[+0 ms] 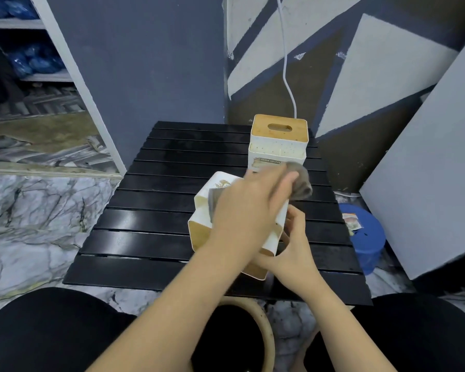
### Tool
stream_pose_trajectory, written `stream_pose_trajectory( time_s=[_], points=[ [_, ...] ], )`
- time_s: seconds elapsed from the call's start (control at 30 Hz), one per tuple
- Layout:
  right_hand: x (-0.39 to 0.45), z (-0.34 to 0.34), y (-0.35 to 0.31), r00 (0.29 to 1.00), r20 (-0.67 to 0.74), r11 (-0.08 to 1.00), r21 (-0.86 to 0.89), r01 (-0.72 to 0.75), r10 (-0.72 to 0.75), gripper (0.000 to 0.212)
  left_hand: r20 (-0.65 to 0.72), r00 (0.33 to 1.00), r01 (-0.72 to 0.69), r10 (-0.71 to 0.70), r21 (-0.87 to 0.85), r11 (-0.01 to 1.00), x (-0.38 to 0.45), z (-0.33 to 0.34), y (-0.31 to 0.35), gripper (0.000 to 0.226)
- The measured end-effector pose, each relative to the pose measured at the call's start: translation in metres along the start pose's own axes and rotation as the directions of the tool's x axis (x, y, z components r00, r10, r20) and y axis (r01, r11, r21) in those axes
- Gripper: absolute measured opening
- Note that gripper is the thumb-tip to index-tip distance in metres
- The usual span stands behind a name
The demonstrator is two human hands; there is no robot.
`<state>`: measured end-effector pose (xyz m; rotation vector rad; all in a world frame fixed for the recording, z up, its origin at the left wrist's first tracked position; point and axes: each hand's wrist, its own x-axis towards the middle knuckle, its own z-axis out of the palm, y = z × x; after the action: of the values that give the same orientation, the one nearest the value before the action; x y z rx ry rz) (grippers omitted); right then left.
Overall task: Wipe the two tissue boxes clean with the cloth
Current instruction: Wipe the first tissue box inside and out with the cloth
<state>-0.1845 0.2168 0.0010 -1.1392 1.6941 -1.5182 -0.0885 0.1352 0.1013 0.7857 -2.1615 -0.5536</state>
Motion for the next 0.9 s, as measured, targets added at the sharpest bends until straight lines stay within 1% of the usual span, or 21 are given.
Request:
stream_pose_trajectory(
  time_s=[0.07, 0.1, 0.13, 0.17, 0.2, 0.23, 0.27, 0.3, 0.33, 0.37, 0.4, 0.43, 0.47, 0.5, 0.6, 0.63, 0.67, 0.7, 0.77, 0.83, 0.9],
  points=[
    [-0.002, -0.001, 0.001, 1.000, 0.007, 1.000, -0.004, -0.021, 0.021, 0.107, -0.044, 0.997, -0.061, 0.059, -0.049, 0.997, 0.017, -0.019, -0.007, 0.049],
    [-0.001, -0.001, 0.001, 1.000, 0.002, 1.000, -0.015, -0.019, 0.019, 0.107, 0.008, 0.994, -0.106, 0.106, -0.035, 0.994, 0.024, -0.027, -0.010, 0.048],
    [-0.001, 0.000, 0.000, 1.000, 0.000, 1.000, -0.021, -0.014, 0.014, 0.106, 0.118, 0.981, -0.157, 0.153, 0.023, 0.987, 0.028, -0.034, -0.012, 0.049],
    [-0.001, 0.000, 0.001, 1.000, -0.003, 1.000, -0.023, -0.013, 0.012, 0.105, 0.261, 0.951, -0.201, 0.168, 0.103, 0.974, 0.030, -0.038, -0.013, 0.052],
    [-0.001, 0.000, 0.001, 1.000, -0.008, 1.000, -0.026, -0.010, 0.009, 0.105, 0.405, 0.906, -0.212, 0.123, 0.183, 0.960, 0.029, -0.039, -0.015, 0.058],
    [-0.001, 0.000, 0.001, 1.000, -0.010, 1.000, -0.027, -0.005, 0.005, 0.105, 0.522, 0.852, -0.203, 0.042, 0.257, 0.945, 0.026, -0.038, -0.017, 0.065],
    [-0.001, 0.001, 0.000, 1.000, -0.013, 1.000, -0.021, -0.007, 0.006, 0.105, 0.592, 0.805, -0.181, -0.038, 0.307, 0.934, 0.021, -0.036, -0.018, 0.071],
    [-0.001, 0.001, 0.000, 1.000, -0.013, 1.000, -0.009, -0.004, 0.004, 0.105, 0.607, 0.789, -0.154, -0.090, 0.337, 0.929, 0.015, -0.032, -0.018, 0.074],
    [-0.001, 0.002, -0.001, 1.000, -0.012, 1.000, 0.002, -0.002, 0.002, 0.104, 0.575, 0.810, -0.127, -0.117, 0.367, 0.922, 0.009, -0.029, -0.017, 0.074],
    [-0.001, 0.002, -0.002, 1.000, -0.012, 1.000, 0.011, -0.004, 0.004, 0.104, 0.479, 0.870, -0.108, -0.118, 0.418, 0.902, 0.002, -0.025, -0.016, 0.073],
    [-0.001, 0.002, -0.002, 1.000, -0.010, 1.000, 0.022, -0.009, 0.010, 0.103, 0.329, 0.938, -0.065, -0.109, 0.476, 0.877, -0.004, -0.022, -0.012, 0.073],
    [-0.002, 0.002, -0.001, 1.000, -0.012, 0.999, 0.031, -0.014, 0.015, 0.103, 0.179, 0.977, 0.009, -0.118, 0.517, 0.856, -0.012, -0.020, -0.007, 0.074],
    [-0.002, 0.003, -0.001, 1.000, -0.016, 0.999, 0.041, -0.020, 0.021, 0.102, 0.064, 0.987, 0.094, -0.149, 0.524, 0.846, -0.018, -0.017, -0.001, 0.076],
    [-0.001, 0.004, -0.002, 0.999, -0.028, 0.998, 0.050, -0.028, 0.030, 0.099, 0.022, 0.979, 0.163, -0.204, 0.520, 0.838, -0.023, -0.011, 0.004, 0.080],
    [0.000, 0.007, -0.007, 0.993, -0.085, 0.996, 0.057, -0.073, 0.078, 0.082, 0.108, 0.905, 0.279, -0.411, 0.578, 0.767, -0.031, 0.005, 0.018, 0.103],
    [0.000, 0.007, -0.006, 0.994, -0.083, 0.996, 0.049, -0.072, 0.076, 0.076, 0.093, 0.892, 0.308, -0.442, 0.591, 0.746, -0.029, 0.009, 0.018, 0.108],
    [0.000, 0.008, -0.004, 0.995, -0.079, 0.997, 0.044, -0.064, 0.067, 0.076, 0.082, 0.878, 0.336, -0.471, 0.594, 0.731, -0.024, 0.011, 0.016, 0.112],
    [0.000, 0.008, 0.000, 0.996, -0.074, 0.998, 0.044, -0.053, 0.057, 0.084, 0.094, 0.864, 0.344, -0.495, 0.609, 0.715, -0.017, 0.012, 0.012, 0.115],
    [-0.001, 0.007, 0.005, 0.996, -0.069, 0.998, 0.043, -0.047, 0.050, 0.103, 0.113, 0.863, 0.320, -0.493, 0.633, 0.705, -0.003, 0.012, 0.001, 0.114],
    [-0.001, 0.007, 0.007, 0.998, -0.057, 0.999, 0.042, -0.026, 0.028, 0.109, 0.148, 0.866, 0.290, -0.478, 0.630, 0.721, 0.010, 0.007, -0.011, 0.110],
    [0.000, 0.006, 0.006, 0.999, -0.051, 0.999, 0.040, -0.008, 0.010, 0.111, 0.180, 0.879, 0.249, -0.442, 0.618, 0.746, 0.014, 0.004, -0.018, 0.108]
  ],
)
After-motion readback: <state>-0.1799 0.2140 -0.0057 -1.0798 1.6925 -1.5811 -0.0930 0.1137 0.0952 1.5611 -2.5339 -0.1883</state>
